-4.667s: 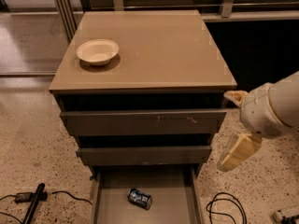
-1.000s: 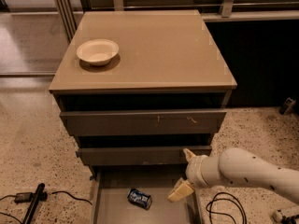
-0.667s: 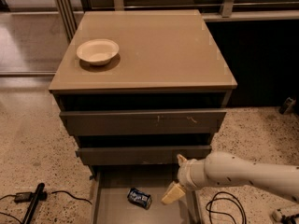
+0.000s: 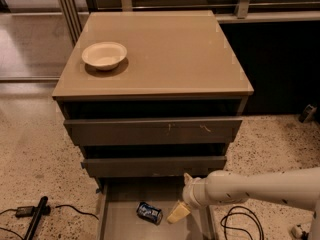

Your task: Pick pepsi can from bottom drawer and place on counter

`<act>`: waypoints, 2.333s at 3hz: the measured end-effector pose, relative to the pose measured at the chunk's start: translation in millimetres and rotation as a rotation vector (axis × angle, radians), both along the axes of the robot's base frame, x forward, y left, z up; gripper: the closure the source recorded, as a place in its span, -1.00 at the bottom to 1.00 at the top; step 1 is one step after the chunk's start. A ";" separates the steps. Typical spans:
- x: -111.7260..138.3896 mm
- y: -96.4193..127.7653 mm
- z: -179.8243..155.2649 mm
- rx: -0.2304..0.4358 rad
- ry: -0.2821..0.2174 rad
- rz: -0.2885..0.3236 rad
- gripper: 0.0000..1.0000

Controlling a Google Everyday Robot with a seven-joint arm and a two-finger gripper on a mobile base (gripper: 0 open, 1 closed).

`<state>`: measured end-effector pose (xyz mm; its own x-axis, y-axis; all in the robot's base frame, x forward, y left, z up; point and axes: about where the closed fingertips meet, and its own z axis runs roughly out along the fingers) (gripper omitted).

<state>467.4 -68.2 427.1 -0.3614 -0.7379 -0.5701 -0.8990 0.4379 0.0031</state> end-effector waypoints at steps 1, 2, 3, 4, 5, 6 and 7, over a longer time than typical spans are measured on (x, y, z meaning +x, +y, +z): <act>4.1 4.0 -19.2 0.009 -0.024 -0.003 -1.00; 12.6 6.2 -38.4 0.045 -0.083 0.013 -1.00; 18.8 4.8 -56.0 0.094 -0.097 0.005 -1.00; 20.1 3.9 -59.9 0.101 -0.094 -0.003 -1.00; 18.6 7.5 -58.0 0.089 -0.096 -0.002 -1.00; 18.1 16.3 -75.5 0.047 -0.102 0.011 -1.00; 26.9 27.5 -106.3 0.013 -0.098 0.028 -1.00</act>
Offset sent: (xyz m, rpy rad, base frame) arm 0.0226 0.0004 -0.0638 0.0955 -0.1655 0.0219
